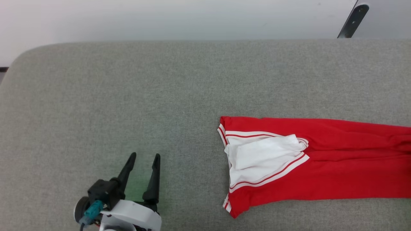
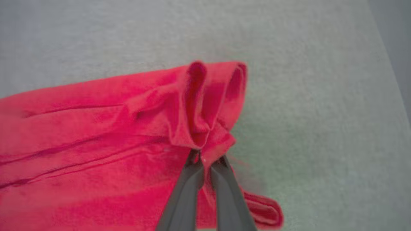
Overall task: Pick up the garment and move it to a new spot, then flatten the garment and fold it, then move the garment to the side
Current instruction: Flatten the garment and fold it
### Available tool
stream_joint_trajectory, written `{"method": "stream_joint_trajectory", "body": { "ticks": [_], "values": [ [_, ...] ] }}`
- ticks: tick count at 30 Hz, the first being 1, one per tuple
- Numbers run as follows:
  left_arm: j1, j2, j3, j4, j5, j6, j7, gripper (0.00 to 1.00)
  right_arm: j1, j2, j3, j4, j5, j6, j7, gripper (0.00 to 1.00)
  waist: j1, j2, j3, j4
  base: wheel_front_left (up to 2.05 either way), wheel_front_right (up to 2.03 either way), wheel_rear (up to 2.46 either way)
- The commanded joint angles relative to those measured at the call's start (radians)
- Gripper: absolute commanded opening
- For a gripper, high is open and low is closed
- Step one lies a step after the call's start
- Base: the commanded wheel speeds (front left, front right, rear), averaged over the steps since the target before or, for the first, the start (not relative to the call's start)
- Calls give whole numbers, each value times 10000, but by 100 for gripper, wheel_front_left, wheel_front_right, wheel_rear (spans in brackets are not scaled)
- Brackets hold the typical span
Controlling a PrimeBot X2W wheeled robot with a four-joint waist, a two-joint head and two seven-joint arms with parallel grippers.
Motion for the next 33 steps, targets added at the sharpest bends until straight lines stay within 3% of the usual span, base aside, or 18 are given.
{"method": "stream_joint_trajectory", "body": {
  "ticks": [1, 8, 16, 22, 33],
  "values": [
    [71, -36, 26, 54, 59, -61, -38, 100, 142, 148, 308, -481, 175, -12, -10, 0, 0, 0, -155, -42, 0, 0, 0],
    [318, -272, 27, 196, 96, -137, -38, 100, 414, 508, 1855, -3558, 596, -12, 634, 0, 0, 0, -563, 61, 0, 0, 0],
    [374, -494, -50, 359, 160, -273, -38, 100, -63, 1404, 3510, -5348, 995, -12, 1199, 0, 0, 0, -720, 452, 0, 0, 0],
    [197, -625, -63, 441, 204, -364, -38, 100, -560, 2102, 4887, -5348, 1015, -12, 1155, 0, 0, 0, -592, 904, 0, 0, 0],
    [-66, -883, -58, 646, 283, -564, -38, 100, -1506, 2997, 6647, -3950, 1161, -12, 446, 0, 0, 0, -224, 1366, 0, 0, 0]
  ]
}}
